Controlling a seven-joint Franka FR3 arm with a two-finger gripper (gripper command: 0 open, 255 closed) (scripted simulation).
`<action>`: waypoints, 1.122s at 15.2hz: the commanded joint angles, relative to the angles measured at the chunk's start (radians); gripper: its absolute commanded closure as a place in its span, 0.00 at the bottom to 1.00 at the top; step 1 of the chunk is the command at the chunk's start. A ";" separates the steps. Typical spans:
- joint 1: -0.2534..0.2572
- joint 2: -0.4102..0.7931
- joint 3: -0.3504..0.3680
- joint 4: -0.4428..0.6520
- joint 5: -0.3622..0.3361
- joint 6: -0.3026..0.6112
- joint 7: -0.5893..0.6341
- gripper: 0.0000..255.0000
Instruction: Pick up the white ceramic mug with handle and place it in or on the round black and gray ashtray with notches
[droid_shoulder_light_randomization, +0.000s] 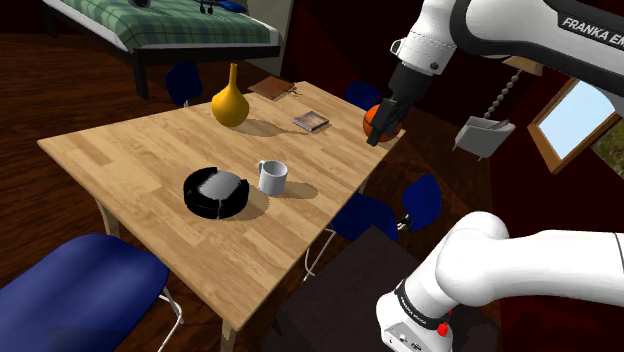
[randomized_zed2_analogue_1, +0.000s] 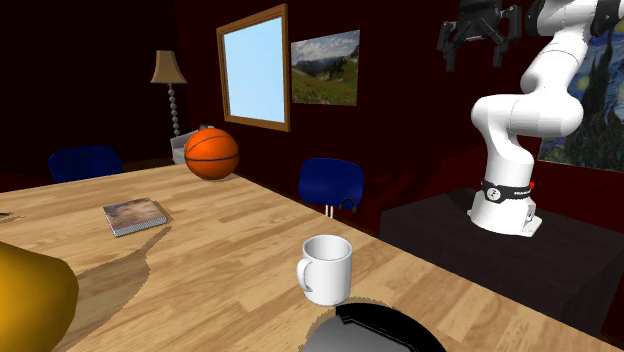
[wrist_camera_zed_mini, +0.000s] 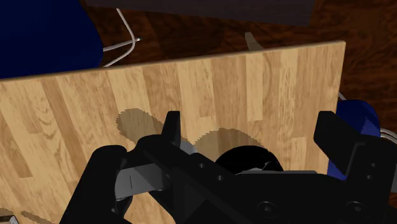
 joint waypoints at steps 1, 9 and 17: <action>0.000 0.000 0.000 0.000 0.000 0.000 0.000 0.00; 0.001 0.217 0.004 -0.058 -0.005 0.268 -0.018 0.00; 0.002 0.497 0.008 -0.024 -0.013 0.508 -0.031 0.00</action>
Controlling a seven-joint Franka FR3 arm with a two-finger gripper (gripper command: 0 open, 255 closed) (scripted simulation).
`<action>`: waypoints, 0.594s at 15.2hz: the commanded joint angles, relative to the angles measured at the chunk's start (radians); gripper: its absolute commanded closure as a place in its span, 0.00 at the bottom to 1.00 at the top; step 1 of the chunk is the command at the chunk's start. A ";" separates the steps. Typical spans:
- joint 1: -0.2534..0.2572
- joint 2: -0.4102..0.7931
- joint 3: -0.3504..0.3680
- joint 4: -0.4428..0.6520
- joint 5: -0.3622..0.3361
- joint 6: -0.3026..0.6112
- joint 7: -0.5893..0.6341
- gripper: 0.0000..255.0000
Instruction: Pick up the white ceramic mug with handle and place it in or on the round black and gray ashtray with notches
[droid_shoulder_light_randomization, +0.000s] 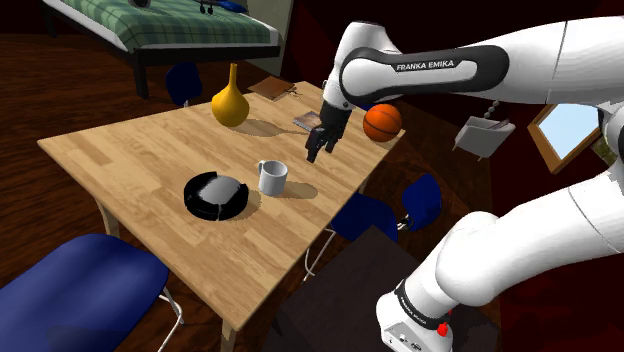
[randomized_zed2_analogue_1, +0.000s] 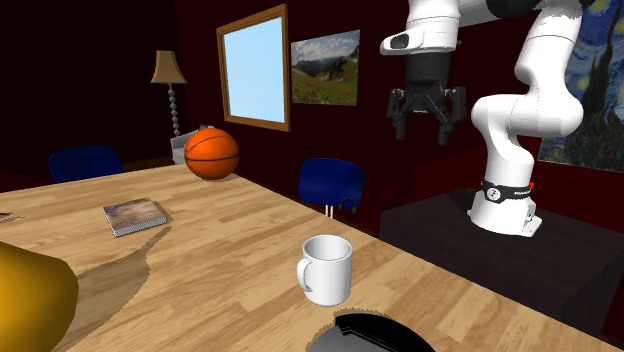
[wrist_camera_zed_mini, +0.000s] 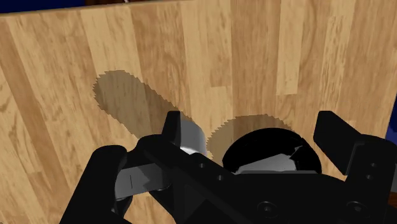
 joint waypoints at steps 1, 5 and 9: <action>0.001 0.073 0.003 0.015 -0.001 0.058 0.000 0.00; 0.002 0.227 0.005 0.071 -0.007 0.153 -0.004 0.00; 0.002 0.384 0.006 0.149 -0.015 0.230 -0.006 0.00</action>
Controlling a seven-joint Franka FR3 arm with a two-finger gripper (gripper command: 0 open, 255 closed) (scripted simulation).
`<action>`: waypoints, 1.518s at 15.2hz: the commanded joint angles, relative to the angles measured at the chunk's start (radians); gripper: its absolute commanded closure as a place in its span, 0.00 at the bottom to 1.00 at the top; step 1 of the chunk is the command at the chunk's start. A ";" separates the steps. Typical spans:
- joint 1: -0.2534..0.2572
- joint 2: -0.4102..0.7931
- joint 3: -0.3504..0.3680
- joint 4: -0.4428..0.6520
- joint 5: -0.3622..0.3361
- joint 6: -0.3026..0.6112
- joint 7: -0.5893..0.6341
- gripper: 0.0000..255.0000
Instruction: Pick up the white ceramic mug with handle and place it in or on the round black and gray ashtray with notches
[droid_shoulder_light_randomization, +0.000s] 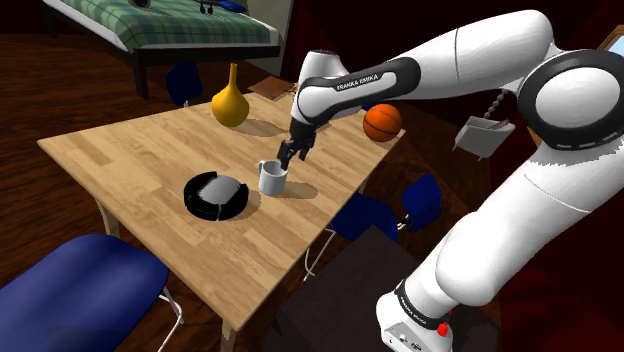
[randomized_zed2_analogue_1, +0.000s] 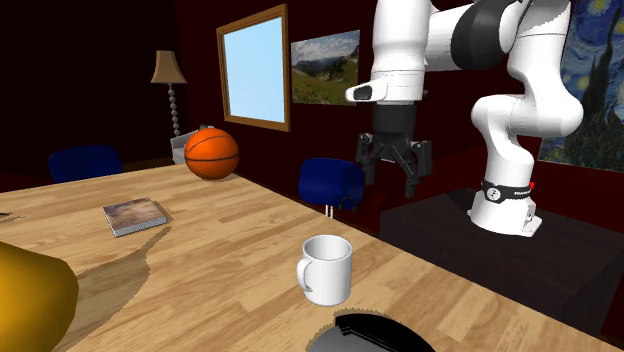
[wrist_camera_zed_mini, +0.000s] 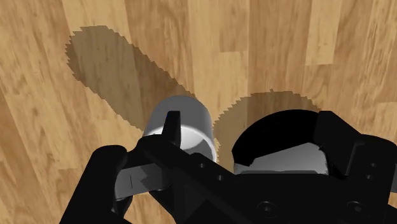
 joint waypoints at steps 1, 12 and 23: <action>-0.001 0.077 -0.001 0.036 -0.004 0.040 -0.005 0.00; 0.004 0.447 -0.004 0.300 -0.024 0.139 -0.006 0.00; 0.005 0.508 -0.005 0.293 -0.026 0.207 -0.005 0.00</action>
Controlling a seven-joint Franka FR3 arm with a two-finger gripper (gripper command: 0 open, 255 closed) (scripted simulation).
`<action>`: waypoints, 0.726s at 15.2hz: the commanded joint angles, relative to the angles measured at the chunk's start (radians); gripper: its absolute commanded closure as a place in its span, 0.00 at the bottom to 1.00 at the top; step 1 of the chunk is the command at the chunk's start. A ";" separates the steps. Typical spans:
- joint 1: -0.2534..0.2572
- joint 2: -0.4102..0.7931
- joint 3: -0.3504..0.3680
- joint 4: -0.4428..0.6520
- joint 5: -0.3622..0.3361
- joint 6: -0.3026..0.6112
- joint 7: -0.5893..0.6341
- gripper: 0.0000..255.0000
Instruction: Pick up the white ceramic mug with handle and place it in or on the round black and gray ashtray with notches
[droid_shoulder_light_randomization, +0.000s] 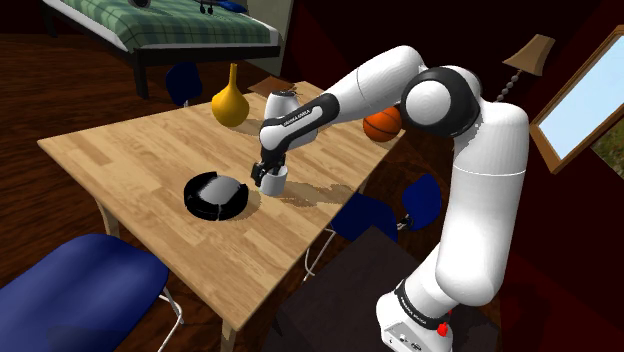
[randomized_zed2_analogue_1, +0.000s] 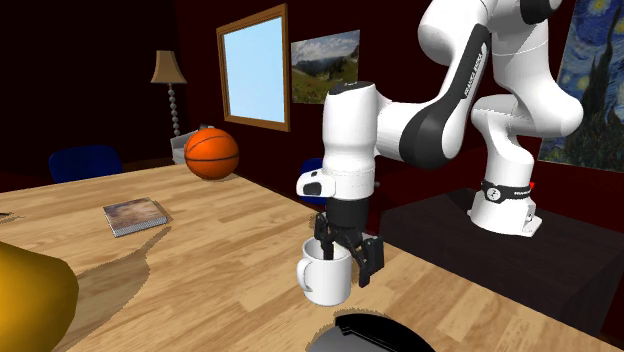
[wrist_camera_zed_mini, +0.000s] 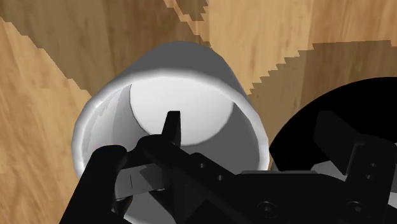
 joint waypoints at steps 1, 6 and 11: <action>0.000 0.001 0.000 0.000 0.000 0.001 0.000 0.00; 0.000 0.000 0.000 0.000 0.000 0.000 0.000 1.00; 0.000 0.000 0.000 0.000 0.000 0.000 0.000 1.00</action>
